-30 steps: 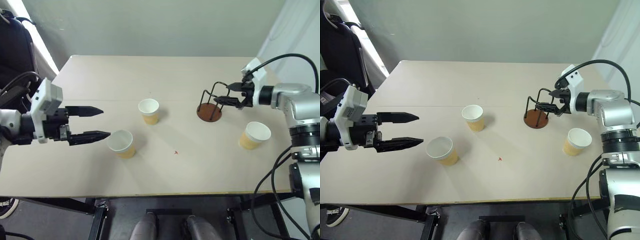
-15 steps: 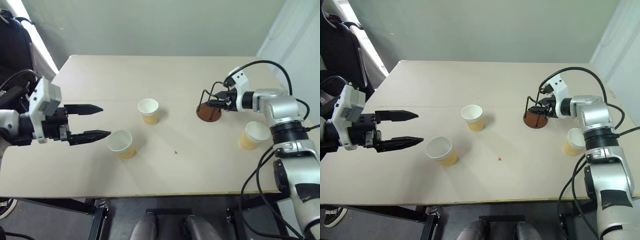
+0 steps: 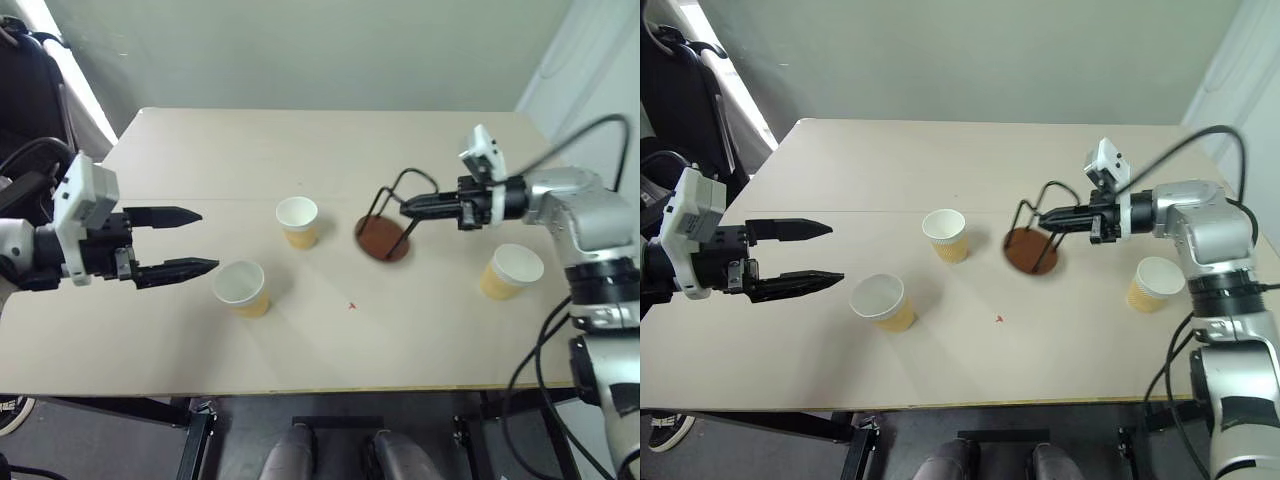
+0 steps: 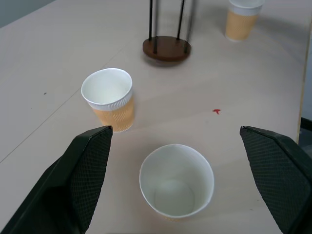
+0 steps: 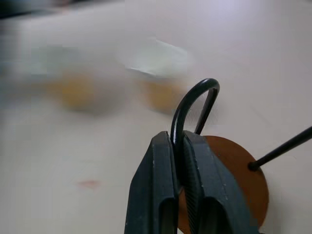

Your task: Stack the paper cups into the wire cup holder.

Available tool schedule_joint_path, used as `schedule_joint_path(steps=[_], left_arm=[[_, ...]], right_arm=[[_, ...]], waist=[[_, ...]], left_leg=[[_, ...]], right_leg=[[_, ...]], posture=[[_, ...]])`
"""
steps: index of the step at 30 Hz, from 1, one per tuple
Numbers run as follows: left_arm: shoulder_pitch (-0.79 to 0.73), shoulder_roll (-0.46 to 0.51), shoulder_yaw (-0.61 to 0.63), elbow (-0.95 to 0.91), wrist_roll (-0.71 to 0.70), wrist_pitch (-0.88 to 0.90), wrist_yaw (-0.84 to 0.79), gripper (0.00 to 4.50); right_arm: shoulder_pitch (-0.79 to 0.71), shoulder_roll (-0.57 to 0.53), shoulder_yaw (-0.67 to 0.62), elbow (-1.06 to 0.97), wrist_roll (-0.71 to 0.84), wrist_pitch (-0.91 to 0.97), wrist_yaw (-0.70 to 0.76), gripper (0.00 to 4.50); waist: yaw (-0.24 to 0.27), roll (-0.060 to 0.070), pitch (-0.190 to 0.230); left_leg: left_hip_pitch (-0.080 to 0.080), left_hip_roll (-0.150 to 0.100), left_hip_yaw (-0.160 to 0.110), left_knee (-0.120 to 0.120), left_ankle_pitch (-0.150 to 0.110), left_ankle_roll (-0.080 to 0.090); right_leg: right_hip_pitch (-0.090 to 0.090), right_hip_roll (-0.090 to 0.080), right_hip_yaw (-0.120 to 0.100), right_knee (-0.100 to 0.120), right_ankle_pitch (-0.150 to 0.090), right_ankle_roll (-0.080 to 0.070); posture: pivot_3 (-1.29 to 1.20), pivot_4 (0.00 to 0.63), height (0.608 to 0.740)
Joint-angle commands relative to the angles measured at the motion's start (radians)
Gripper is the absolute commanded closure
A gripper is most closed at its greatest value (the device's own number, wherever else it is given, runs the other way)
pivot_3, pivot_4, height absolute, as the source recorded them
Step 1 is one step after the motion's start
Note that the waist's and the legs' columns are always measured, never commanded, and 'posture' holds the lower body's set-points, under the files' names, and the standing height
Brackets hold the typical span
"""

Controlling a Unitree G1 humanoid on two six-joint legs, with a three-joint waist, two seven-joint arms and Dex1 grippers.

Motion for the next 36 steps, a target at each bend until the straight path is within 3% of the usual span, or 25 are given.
schedule_joint_path(steps=[1,6,13,32,36], left_arm=[[-0.029,0.014,0.004,0.005,0.004,-0.020,-0.004,0.00],[-0.062,0.004,-0.030,0.018,0.010,-0.028,-0.010,0.00],[-0.064,0.001,-0.034,0.007,0.003,-0.027,-0.009,0.00],[-0.002,0.015,0.018,-0.035,-0.006,-0.001,0.017,0.00],[-0.011,0.014,0.011,-0.031,-0.006,-0.006,0.015,0.00]], right_arm=[[0.019,-0.043,-0.004,-0.214,0.130,0.086,0.086,4.44],[0.046,-0.034,0.106,-0.355,0.111,0.075,0.081,4.44],[0.060,0.011,0.265,-0.305,-0.032,-0.094,0.088,4.44],[0.056,0.079,0.338,-0.168,-0.216,-0.321,0.095,4.44],[0.073,0.071,0.344,-0.178,-0.231,-0.322,0.101,3.41]], waist=[[-0.001,-0.001,0.000],[-0.004,-0.002,0.000],[-0.005,-0.003,-0.001],[-0.006,-0.004,-0.002],[-0.006,-0.005,-0.002]], left_leg=[[0.000,0.000,0.000,0.000,0.001,-0.001],[0.006,0.001,0.000,0.000,0.001,0.002],[0.006,0.001,-0.001,0.001,0.004,0.003],[0.006,0.001,-0.001,0.000,0.002,0.003],[0.006,0.001,-0.001,0.000,0.002,0.003]], right_leg=[[0.000,0.000,0.000,0.000,0.000,0.000],[0.005,0.001,0.000,0.001,0.000,-0.001],[0.004,0.001,0.000,0.002,0.002,-0.003],[0.004,0.001,-0.001,0.002,0.002,-0.003],[0.004,0.001,-0.001,0.002,0.002,-0.004]], posture=[[0.00,0.150,0.740],[0.00,0.150,0.740],[0.00,0.150,0.740],[0.00,0.150,0.740],[0.00,0.150,0.740]])
